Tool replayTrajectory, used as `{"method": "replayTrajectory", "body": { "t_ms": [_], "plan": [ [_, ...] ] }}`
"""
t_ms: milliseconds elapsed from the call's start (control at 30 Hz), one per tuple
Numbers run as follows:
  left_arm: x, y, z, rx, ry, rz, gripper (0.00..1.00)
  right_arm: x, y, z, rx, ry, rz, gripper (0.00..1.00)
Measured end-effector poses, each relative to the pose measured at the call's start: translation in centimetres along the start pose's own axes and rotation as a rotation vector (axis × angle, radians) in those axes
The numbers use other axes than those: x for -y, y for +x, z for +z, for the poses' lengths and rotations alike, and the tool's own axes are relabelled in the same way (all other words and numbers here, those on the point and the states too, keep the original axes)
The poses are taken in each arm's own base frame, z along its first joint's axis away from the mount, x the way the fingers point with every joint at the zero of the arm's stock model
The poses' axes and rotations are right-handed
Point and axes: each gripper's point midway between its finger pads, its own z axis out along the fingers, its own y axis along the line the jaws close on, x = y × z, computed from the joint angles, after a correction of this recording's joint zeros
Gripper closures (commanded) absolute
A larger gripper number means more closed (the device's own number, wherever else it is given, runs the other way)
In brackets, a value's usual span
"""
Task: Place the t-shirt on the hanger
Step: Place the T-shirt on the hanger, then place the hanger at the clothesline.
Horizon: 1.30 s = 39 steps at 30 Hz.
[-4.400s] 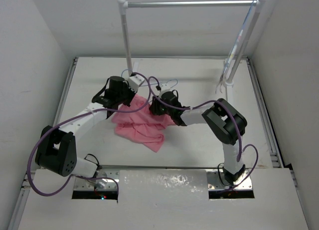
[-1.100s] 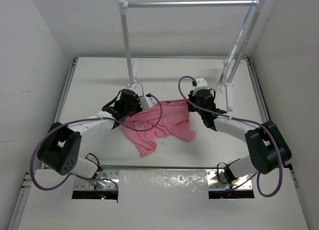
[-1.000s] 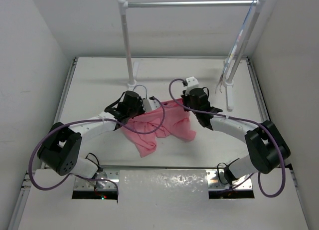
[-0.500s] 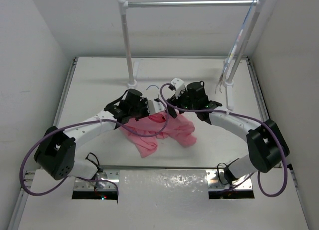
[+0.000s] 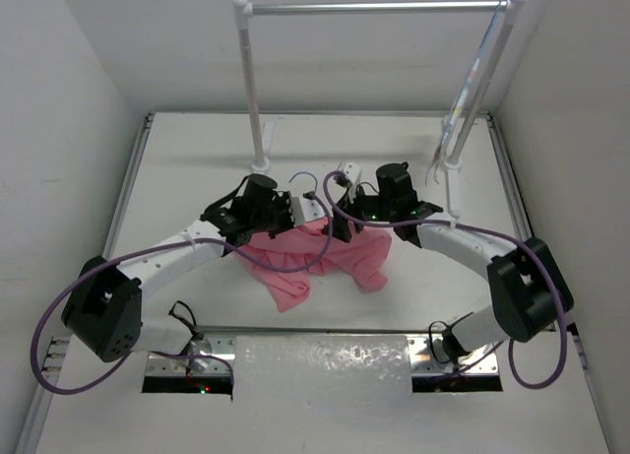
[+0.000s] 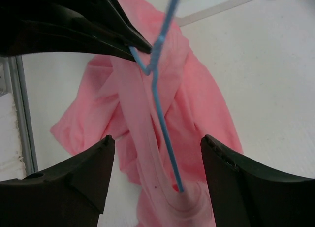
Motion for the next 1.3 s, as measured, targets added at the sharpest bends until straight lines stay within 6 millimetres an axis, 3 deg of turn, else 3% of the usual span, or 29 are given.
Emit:
{"method": "replayTrajectory", "body": {
  "t_ms": [33, 133, 167, 267, 433, 567, 700, 800, 900, 933, 1033, 1167, 1300],
  "plan": [
    [0.0, -0.1, -0.1, 0.006, 0.000, -0.001, 1.00, 0.1, 0.3, 0.4, -0.006, -0.007, 0.011, 0.32],
    [-0.1, -0.6, -0.4, 0.021, -0.003, -0.004, 1.00, 0.9, 1.4, 1.9, -0.034, -0.016, 0.045, 0.53],
    [-0.1, -0.7, -0.5, 0.025, -0.003, -0.004, 1.00, 1.3, 1.7, 2.4, -0.046, -0.016, 0.061, 0.68],
    [-0.3, -0.9, -0.6, 0.033, -0.013, -0.005, 1.00, 1.5, 2.7, 3.2, -0.066, -0.025, 0.091, 1.00],
    [-0.9, -1.4, -0.8, 0.064, -0.023, -0.036, 1.00, 0.7, 3.0, 2.1, -0.053, 0.007, 0.082, 1.00],
    [-1.6, -3.1, -1.3, 0.150, 0.013, -0.073, 1.00, 0.9, 1.0, -0.5, 0.009, 0.103, -0.001, 1.00],
    [-2.7, -5.4, -2.3, 0.243, 0.023, -0.089, 0.91, 1.7, -1.1, -3.4, 0.059, 0.243, -0.089, 1.00],
    [-3.6, -5.1, -3.1, 0.231, 0.001, -0.118, 0.83, 2.8, -1.4, -5.6, 0.047, 0.360, -0.115, 1.00],
    [-5.2, -2.8, -3.9, 0.149, -0.052, -0.174, 0.61, 4.3, -1.0, -7.9, 0.008, 0.490, -0.121, 1.00],
    [-5.5, -2.2, -4.1, 0.127, -0.060, -0.188, 0.47, 4.8, -0.9, -8.7, -0.007, 0.528, -0.123, 1.00],
    [-6.0, -1.0, -5.0, 0.076, -0.064, -0.226, 0.30, 5.3, -0.3, -10.6, -0.053, 0.594, -0.128, 1.00],
    [-7.1, -2.4, -6.5, 0.074, -0.072, -0.261, 0.26, 5.4, -0.6, -12.0, -0.083, 0.635, -0.143, 1.00],
    [-9.0, -4.3, -7.7, 0.112, -0.123, -0.266, 0.24, 5.5, -2.8, -13.3, -0.079, 0.666, -0.151, 1.00]
  ]
}}
